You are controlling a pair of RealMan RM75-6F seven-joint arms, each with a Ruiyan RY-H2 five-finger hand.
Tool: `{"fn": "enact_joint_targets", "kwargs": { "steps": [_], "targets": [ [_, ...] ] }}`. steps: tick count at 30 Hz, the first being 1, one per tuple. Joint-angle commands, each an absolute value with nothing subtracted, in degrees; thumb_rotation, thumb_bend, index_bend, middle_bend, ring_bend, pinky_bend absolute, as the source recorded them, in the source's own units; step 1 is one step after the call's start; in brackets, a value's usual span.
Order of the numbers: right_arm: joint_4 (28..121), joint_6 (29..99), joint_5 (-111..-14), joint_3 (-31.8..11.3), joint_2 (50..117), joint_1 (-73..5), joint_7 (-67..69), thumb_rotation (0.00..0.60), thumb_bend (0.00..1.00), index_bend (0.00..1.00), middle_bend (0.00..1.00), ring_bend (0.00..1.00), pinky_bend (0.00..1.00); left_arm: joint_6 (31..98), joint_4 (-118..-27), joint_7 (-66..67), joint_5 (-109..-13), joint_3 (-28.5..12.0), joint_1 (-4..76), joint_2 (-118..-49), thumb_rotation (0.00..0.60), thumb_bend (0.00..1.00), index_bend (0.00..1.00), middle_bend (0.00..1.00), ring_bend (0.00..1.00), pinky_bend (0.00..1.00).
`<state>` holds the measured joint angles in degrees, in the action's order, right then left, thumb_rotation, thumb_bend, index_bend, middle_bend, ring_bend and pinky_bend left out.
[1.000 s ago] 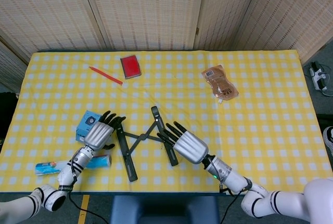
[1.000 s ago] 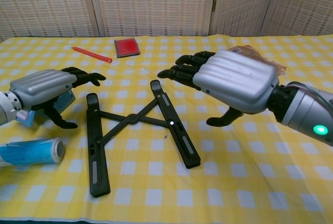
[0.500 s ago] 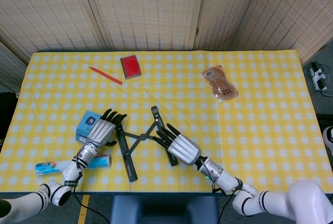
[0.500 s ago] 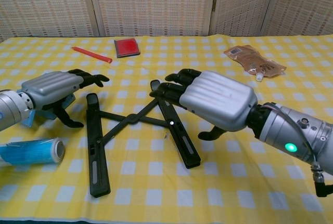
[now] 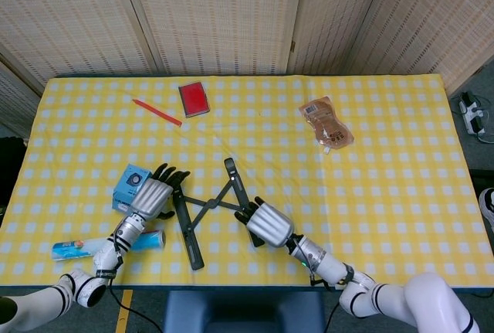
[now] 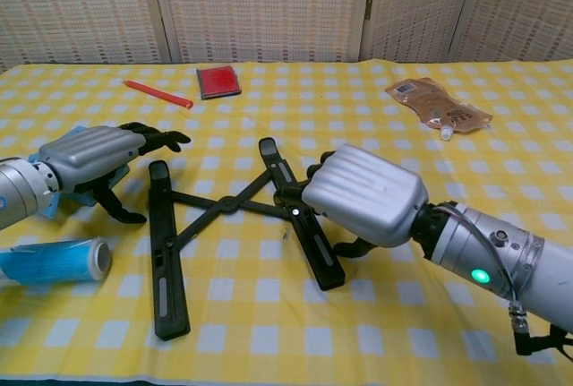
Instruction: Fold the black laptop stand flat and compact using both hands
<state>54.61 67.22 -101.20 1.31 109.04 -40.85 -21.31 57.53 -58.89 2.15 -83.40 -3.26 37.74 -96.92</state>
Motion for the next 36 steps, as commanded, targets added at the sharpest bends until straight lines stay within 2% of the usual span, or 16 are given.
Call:
{"fn": "enact_joint_targets", "kwargs": {
  "steps": [1,36],
  "targets": [
    [52.31,68.00,-101.96,1.64,110.33,-41.17,-20.44,0.600,0.20,0.31,0.52,0.45,0.44,57.50,-58.81,2.09,-83.36,-3.23,37.71,-96.94,0.600,0.19,0.06,0.17,0.10,0.00],
    [46.50,70.46,-103.26,1.89,116.29,-42.64,-20.93,0.600,0.20,0.33,0.53,0.45,0.44,55.30,-61.24,-1.59,-82.38,-3.83,38.69,-97.89,0.600,0.19,0.05,0.17,0.09,0.00]
  ]
}}
